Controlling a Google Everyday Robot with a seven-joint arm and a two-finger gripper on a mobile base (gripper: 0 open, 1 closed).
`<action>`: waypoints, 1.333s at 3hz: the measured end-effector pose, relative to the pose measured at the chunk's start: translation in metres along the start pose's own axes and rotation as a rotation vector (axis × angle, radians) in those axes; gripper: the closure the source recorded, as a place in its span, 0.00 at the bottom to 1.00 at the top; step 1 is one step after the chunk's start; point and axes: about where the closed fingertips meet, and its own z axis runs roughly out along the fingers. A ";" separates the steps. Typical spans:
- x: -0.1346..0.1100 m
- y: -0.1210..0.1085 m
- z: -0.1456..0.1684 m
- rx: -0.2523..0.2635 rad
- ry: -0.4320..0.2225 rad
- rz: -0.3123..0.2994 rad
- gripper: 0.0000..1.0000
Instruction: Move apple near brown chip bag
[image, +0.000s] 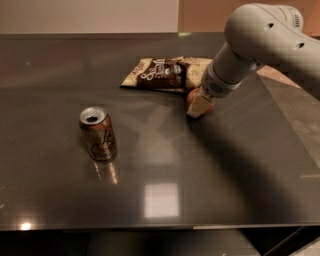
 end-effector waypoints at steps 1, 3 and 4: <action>0.003 -0.003 -0.002 0.007 -0.001 0.011 0.00; 0.005 -0.009 -0.012 0.013 -0.031 0.035 0.00; 0.005 -0.014 -0.025 0.007 -0.067 0.052 0.00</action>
Offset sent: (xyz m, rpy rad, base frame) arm 0.0039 -0.0178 0.0108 0.0296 -0.0215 -0.0439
